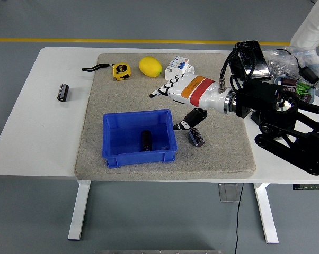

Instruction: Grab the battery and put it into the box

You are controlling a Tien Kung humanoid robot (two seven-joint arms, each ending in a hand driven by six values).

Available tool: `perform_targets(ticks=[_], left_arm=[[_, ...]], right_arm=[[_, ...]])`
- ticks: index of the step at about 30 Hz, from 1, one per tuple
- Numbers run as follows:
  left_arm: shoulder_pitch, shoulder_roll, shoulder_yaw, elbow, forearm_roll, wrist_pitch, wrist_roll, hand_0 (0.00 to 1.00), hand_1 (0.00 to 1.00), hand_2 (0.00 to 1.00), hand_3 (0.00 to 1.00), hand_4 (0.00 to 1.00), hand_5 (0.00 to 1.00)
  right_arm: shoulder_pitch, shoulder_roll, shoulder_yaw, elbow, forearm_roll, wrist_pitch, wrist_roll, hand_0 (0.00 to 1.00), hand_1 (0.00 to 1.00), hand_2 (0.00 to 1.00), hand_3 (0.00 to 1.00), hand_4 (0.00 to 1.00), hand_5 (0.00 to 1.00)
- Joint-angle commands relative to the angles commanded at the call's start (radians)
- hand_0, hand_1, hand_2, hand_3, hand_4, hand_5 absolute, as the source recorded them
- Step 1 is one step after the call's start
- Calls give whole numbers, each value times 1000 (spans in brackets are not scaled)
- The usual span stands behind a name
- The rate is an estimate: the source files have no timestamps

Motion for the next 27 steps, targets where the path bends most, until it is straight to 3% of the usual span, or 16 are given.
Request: perform_targets(ticks=[1,11,20,27], left_arm=[[1,0,-2,0,2,0,1,719,711,760,620,632,492],[3,-3,-13,-3,30,-5,9,719,712,762,620,630,490],[5,-4,-11,-3,23,-4,7,719,713,763,619,630,489],[9,-4,-15,-3,29,-5,9,718,712,764,619,631,491]], right_arm=[[-2,-5,-4,-6,-3,3,0,709,725,771,812,998,302],[-32,14,-73,-143,-24,3,16,704,720,766,799,992,288],[-52,20,-97,-196,-14,-2,20,700,711,758,790,998,303],[-43,64,-145,-248,3,0,16,701,711,757,790,998,311]])
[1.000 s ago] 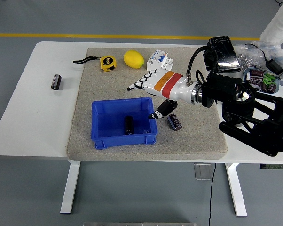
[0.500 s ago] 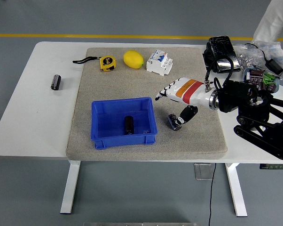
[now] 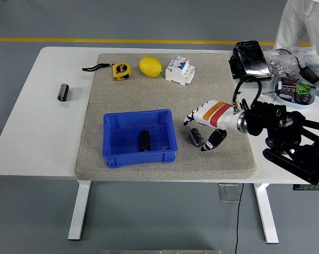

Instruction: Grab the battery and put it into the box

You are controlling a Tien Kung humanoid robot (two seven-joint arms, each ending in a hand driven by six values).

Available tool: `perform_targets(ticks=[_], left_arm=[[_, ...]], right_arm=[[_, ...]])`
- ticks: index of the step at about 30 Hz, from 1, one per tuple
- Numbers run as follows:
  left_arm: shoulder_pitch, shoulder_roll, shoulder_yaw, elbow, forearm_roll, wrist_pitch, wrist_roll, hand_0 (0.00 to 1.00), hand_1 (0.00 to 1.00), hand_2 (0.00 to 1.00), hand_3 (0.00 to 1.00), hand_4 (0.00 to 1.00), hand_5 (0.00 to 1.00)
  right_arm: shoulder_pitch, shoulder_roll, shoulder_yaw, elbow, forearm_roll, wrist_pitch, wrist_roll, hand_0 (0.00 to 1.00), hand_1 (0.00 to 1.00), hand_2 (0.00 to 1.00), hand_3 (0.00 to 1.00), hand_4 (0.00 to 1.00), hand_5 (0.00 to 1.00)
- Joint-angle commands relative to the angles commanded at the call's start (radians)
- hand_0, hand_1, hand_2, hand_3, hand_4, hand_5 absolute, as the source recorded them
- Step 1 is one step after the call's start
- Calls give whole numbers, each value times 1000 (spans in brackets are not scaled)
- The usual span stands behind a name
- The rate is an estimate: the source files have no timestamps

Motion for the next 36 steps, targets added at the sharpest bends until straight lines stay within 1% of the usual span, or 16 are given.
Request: perform_targets(ticks=[4,9,10,15,16,21,22,27,28,33,34,36], left_arm=[[0,0,-2,-1,5,-1,1,719,711,764,620,630,490],[-1,0,6,-1,-7,0,-2,719,711,764,620,630,490],[-1,0,7,-1,-8,0,-3,718,712,764,618,630,490],[-3,0,8,-2,-9,0,-3,718,712,764,618,630,490],[-4,0,7,-2,-8,0,-3,719,713,765,618,630,490],[-5,-1,10,-3,-11,0,-3,719,713,765,618,630,490],[-6,0,12,-3,-13,0,-4,718,713,766,619,630,490],[-7,0,12,-4,-10,-1,-3,718,713,766,619,630,490],[-7,0,13,-4,-12,-1,-3,719,712,766,620,630,490],[-7,0,12,-4,-9,-1,-2,719,712,766,620,630,490],[-7,0,12,-4,-9,-1,-2,719,712,767,620,630,490],[-7,0,12,-4,-9,-2,-2,719,712,767,620,630,490]], right_arm=[[4,20,-14,-12,7,-4,0,698,699,750,787,998,314],[11,32,-29,-39,9,-9,1,698,699,750,787,998,314],[12,35,-29,-47,11,-12,1,655,667,724,764,998,316],[16,49,-31,-85,17,-32,5,655,667,724,764,998,316],[16,50,-31,-90,17,-35,6,613,636,691,685,986,302],[15,56,-34,-109,14,-46,12,613,636,691,685,986,302],[15,56,-35,-111,14,-50,13,576,567,604,604,898,262],[14,58,-35,-115,12,-60,15,576,567,604,604,898,262],[14,59,-35,-118,13,-62,16,537,507,546,555,826,200],[11,62,-35,-128,18,-63,16,537,507,546,555,826,200],[9,62,-35,-130,20,-63,16,514,491,525,541,816,186],[8,61,-36,-131,21,-63,16,514,491,525,541,816,186]])
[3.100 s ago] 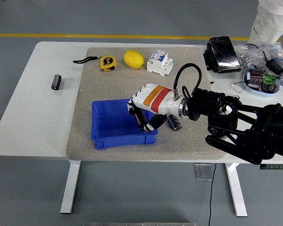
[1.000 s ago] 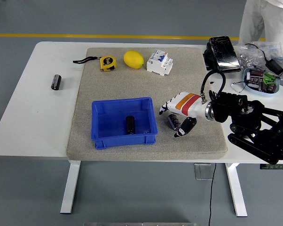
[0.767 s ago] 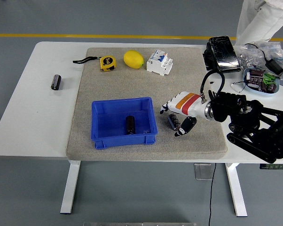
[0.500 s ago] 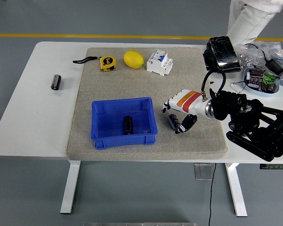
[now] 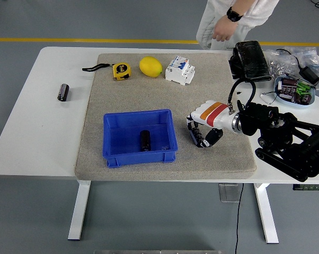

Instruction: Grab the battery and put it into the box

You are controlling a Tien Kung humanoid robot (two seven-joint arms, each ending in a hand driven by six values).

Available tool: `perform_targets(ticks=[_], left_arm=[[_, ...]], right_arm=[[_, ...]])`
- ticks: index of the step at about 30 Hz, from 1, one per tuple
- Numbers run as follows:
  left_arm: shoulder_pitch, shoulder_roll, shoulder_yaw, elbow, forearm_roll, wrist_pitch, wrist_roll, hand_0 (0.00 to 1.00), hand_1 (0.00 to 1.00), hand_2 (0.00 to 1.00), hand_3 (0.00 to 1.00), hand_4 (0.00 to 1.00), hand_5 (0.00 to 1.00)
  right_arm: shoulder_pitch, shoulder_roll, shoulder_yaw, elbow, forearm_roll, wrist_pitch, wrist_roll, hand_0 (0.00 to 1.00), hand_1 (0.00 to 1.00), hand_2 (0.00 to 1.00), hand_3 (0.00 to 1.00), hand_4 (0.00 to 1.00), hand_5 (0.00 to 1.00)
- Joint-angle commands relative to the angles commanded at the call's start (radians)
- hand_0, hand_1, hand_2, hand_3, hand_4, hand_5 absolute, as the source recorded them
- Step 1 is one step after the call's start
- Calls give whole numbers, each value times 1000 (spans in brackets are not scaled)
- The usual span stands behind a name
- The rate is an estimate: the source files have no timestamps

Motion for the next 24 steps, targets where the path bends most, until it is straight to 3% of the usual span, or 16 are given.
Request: perform_targets(ticks=[12,18,24], left_arm=[[-1,0,-7,1,9,-1,2,719,712,766,621,630,490],[1,1,-10,2,11,-2,2,719,712,766,620,630,490],[1,2,-14,2,20,-3,5,719,711,765,620,630,490]], right_arm=[[2,-19,30,28,-7,-3,-1,488,463,493,520,795,156],[2,-39,90,95,-12,-6,-11,491,465,498,527,777,139],[15,-31,151,154,-25,-20,-20,523,481,515,532,777,146]])
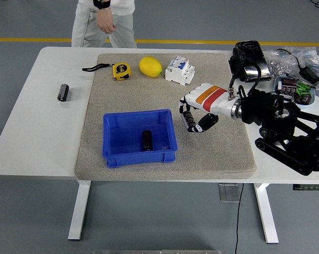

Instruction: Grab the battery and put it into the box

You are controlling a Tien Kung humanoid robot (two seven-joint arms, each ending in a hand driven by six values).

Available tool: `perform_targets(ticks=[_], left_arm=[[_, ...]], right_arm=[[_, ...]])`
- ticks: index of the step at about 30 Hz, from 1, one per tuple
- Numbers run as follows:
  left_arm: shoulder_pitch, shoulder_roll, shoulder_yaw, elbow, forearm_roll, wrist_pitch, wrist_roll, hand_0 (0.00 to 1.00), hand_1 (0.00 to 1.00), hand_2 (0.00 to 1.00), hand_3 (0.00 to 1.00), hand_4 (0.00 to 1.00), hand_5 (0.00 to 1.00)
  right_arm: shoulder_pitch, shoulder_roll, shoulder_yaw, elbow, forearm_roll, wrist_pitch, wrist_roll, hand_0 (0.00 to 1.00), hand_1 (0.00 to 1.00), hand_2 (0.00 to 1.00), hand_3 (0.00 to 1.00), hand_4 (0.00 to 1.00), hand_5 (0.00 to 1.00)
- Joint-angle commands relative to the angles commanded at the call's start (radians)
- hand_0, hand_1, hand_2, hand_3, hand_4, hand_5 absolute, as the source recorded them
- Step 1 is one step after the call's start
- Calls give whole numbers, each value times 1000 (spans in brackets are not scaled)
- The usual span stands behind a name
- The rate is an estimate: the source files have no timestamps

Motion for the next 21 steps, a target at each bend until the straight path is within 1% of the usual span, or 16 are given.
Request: perform_targets(ticks=[3,4,6,9,10,15,16,21], left_arm=[[0,1,-2,1,2,1,0,719,711,765,620,630,490],[0,1,-2,1,2,1,0,718,710,764,619,631,491],[0,1,1,0,-2,1,-1,718,710,764,619,631,491],[-1,1,4,0,-6,2,-2,718,710,764,619,631,491],[-1,1,7,0,-9,2,-2,718,710,764,620,631,491],[-2,1,11,0,-19,4,-6,718,710,764,620,631,491],[-2,2,13,0,-22,4,-7,719,710,762,620,629,489],[-3,1,12,0,-19,4,-6,719,710,762,620,629,489]], right_arm=[[7,19,26,18,7,-13,-7,523,481,515,532,777,146],[8,22,28,20,8,-14,-8,540,532,572,546,802,180],[14,38,30,30,13,-22,-10,540,532,572,546,802,180],[19,51,19,43,17,-22,-12,540,532,572,546,802,180],[20,53,14,47,20,-21,-13,612,627,696,645,895,245],[26,62,-12,55,22,-4,-20,612,627,696,645,895,245],[28,65,-21,57,22,3,-23,684,681,753,768,940,254],[32,72,-40,65,21,11,-26,684,681,753,768,940,254]])
